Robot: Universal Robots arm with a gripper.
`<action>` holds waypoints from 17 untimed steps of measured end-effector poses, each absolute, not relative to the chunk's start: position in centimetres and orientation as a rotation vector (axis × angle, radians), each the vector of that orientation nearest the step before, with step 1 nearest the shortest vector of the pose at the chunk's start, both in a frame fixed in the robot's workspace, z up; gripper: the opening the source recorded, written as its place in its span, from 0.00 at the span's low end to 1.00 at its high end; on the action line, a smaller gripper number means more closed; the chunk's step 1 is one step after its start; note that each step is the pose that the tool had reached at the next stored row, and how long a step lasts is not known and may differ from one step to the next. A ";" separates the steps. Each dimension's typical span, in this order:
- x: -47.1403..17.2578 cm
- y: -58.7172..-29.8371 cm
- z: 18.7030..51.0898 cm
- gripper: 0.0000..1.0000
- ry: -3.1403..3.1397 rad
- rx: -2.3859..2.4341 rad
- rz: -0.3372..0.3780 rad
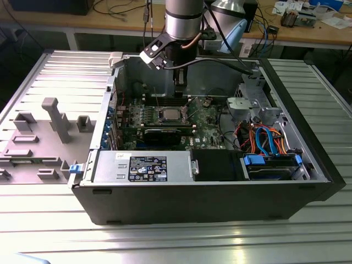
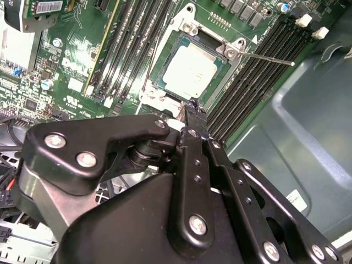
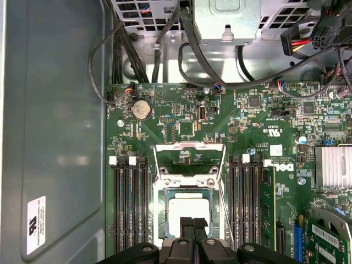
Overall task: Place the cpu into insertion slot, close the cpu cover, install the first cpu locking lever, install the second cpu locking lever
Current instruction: 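Close the cpu cover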
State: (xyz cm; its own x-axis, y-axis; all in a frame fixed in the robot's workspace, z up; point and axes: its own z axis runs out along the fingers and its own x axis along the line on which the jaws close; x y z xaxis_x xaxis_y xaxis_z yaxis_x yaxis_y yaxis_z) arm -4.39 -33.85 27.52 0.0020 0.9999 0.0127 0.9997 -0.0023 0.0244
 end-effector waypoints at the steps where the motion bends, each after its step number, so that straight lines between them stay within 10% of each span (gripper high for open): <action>1: -4.4 -33.9 27.5 0.11 2.213 2.218 0.041; 17: -3.8 -33.9 27.5 0.11 2.213 2.218 0.041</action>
